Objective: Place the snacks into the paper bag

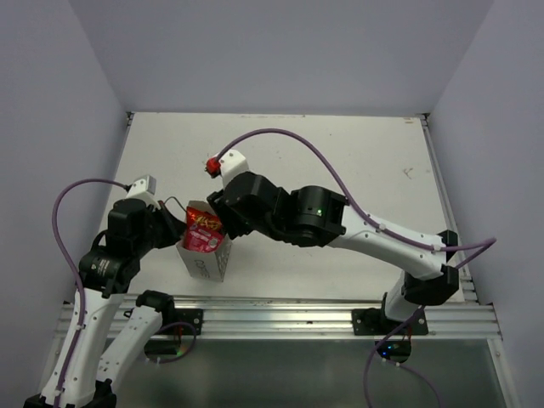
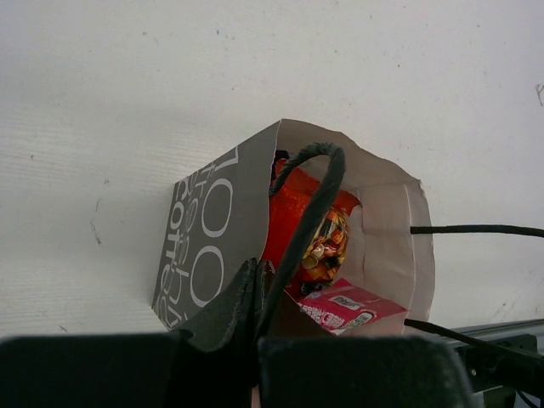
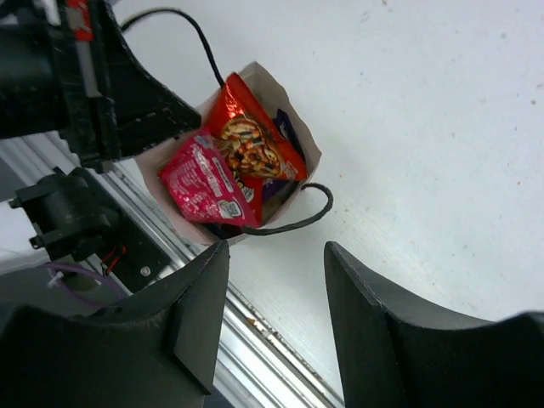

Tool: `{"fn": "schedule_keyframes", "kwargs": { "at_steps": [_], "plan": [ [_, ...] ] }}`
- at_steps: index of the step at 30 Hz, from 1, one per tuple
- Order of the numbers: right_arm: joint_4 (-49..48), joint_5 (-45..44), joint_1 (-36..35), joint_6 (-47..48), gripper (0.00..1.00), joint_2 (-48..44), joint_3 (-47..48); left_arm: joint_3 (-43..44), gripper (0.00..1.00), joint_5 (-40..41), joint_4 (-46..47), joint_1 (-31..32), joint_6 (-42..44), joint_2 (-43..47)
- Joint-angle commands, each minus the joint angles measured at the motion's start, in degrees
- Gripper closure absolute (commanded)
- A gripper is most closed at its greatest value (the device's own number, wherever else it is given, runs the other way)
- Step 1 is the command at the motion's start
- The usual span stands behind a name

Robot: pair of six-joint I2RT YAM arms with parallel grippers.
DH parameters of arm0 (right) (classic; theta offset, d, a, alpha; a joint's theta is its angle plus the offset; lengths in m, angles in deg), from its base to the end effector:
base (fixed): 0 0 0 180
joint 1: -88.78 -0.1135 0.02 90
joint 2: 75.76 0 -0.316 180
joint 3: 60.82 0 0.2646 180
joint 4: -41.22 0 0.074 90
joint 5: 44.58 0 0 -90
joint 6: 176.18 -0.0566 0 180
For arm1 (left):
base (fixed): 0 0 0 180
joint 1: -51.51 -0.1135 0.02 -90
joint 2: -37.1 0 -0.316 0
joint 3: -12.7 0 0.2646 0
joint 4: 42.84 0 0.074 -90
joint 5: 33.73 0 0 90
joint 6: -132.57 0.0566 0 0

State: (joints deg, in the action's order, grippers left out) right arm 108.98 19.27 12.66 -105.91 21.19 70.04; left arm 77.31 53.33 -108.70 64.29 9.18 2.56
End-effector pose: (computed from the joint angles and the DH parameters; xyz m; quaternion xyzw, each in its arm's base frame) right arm 0.1157 0.3644 0.5053 -0.3122 0.8078 0.2065 0.4554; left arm 0.0916 -0.0238 0.3489 -0.1477 0.8776 -0.1996 0.4100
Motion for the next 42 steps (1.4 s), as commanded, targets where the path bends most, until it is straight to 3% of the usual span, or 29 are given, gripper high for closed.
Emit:
{"fn": "schedule_keyframes", "kwargs": {
  "at_steps": [1, 11, 25, 36, 42],
  "plan": [
    [-1.99, -2.24, -0.26, -6.19, 0.48, 0.97, -6.65, -0.27, 1.00, -1.98, 1.95, 0.14, 0.87, -0.44],
    [-9.39, 0.75, -0.26, -9.72, 0.50, 1.14, -18.17, 0.00, 1.00, -1.63, 0.90, 0.14, 0.60, 0.44],
    [-9.92, 0.83, -0.26, -10.33, 0.50, -0.18, -17.56, 0.00, 1.00, -1.45, 0.19, 0.06, 0.34, 1.06],
    [-9.04, 1.10, -0.26, -10.33, 0.50, 1.14, -11.41, 0.00, 1.00, -1.19, -0.33, 0.14, -0.19, 1.50],
    [-9.56, 2.68, -0.26, -10.16, 0.50, 3.33, -14.04, 0.00, 1.00, -1.28, 0.02, 0.14, -0.36, 1.32]
  ]
}}
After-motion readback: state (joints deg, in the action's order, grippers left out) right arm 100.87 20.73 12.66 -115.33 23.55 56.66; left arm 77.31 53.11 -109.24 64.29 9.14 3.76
